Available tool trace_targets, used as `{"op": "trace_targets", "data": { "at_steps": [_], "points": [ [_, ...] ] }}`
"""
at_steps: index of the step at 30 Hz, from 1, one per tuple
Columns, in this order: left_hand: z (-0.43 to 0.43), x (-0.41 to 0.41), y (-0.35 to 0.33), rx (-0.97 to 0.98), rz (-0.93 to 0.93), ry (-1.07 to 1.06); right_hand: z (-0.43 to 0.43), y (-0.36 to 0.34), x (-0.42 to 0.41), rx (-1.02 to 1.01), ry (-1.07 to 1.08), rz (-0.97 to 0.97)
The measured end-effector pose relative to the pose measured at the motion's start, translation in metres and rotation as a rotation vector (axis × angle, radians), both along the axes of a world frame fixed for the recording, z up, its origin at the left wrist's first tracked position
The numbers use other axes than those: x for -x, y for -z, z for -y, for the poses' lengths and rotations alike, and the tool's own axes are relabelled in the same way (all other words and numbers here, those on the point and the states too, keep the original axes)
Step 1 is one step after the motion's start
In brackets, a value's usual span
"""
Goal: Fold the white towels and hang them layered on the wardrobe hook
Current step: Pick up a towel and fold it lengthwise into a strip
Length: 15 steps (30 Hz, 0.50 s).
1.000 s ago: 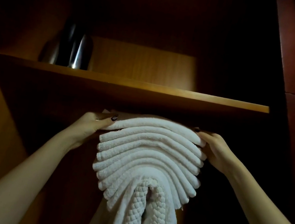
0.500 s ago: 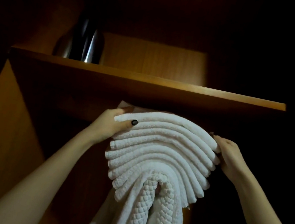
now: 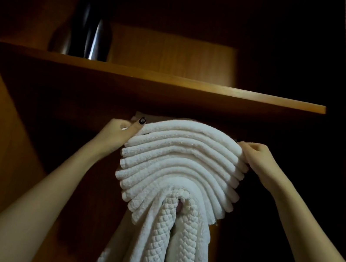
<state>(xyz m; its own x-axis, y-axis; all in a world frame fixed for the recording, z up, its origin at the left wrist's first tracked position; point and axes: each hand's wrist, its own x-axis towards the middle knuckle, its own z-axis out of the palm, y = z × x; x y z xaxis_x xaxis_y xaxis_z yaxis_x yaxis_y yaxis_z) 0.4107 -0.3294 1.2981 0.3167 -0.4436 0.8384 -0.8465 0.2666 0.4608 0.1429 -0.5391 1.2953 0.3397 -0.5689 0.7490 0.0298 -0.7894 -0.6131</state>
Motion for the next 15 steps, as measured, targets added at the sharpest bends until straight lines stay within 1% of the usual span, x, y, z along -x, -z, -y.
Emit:
{"op": "trace_targets", "data": {
  "at_steps": [2,4,5,7,9,10,11,12,13,15],
  "points": [
    [-0.001,-0.005,-0.002,-0.013,0.042,-0.091,-0.008,-0.009,0.003,0.125,0.152,-0.106],
    [-0.004,-0.007,-0.005,-0.05,0.115,-0.202,-0.016,-0.015,0.003,0.29,0.244,-0.173],
    [-0.005,-0.008,-0.008,-0.065,0.153,-0.235,-0.021,-0.017,0.001,0.375,0.263,-0.202],
    [-0.006,-0.008,-0.016,-0.097,0.208,-0.278,-0.033,-0.019,-0.005,0.515,0.186,-0.275],
    [-0.001,-0.003,-0.03,-0.143,0.155,-0.283,-0.042,-0.021,-0.015,0.573,0.111,-0.391],
    [0.003,-0.001,-0.038,-0.199,0.093,-0.269,-0.044,-0.023,-0.021,0.586,0.129,-0.442],
    [0.009,-0.004,-0.044,-0.293,0.081,-0.333,-0.043,-0.026,-0.026,0.592,0.145,-0.472],
    [0.016,-0.002,-0.047,-0.401,0.065,-0.388,-0.041,-0.029,-0.029,0.586,0.15,-0.48],
    [0.024,-0.005,-0.049,-0.49,0.035,-0.392,-0.039,-0.032,-0.031,0.575,0.144,-0.47],
    [0.034,-0.01,-0.045,-0.615,-0.082,-0.266,-0.033,-0.03,-0.033,0.571,0.134,-0.444]
  ]
}}
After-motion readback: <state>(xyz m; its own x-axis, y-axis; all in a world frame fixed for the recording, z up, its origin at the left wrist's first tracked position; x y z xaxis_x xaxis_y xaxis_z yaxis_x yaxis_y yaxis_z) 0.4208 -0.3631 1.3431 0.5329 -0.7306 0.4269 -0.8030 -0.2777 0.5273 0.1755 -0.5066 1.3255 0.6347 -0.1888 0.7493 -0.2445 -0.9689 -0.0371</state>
